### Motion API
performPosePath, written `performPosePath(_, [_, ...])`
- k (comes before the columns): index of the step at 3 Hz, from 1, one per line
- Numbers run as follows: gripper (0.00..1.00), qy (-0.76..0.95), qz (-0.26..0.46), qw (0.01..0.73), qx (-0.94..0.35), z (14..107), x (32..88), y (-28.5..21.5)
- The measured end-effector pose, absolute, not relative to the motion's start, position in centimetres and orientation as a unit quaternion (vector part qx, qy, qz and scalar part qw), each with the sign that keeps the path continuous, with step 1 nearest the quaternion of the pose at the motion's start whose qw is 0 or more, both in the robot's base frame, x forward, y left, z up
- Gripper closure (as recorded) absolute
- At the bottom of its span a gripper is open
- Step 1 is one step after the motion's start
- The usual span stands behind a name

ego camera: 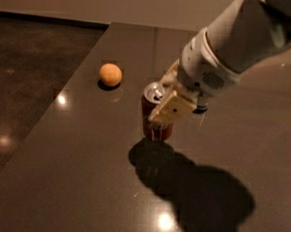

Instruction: Move coke can near orange

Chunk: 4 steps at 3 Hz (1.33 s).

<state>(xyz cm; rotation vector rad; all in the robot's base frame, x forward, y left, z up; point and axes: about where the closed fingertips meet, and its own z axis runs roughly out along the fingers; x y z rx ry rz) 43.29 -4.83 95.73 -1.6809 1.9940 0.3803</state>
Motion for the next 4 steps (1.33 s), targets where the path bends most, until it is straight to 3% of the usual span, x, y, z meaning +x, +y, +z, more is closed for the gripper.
performPosePath(2, [1.00,0.766,0.099,0.272,-0.574,96.4,53.2,-5.4])
performPosePath(4, [1.00,0.787,0.121,0.258,-0.546,93.4,57.4,-2.8])
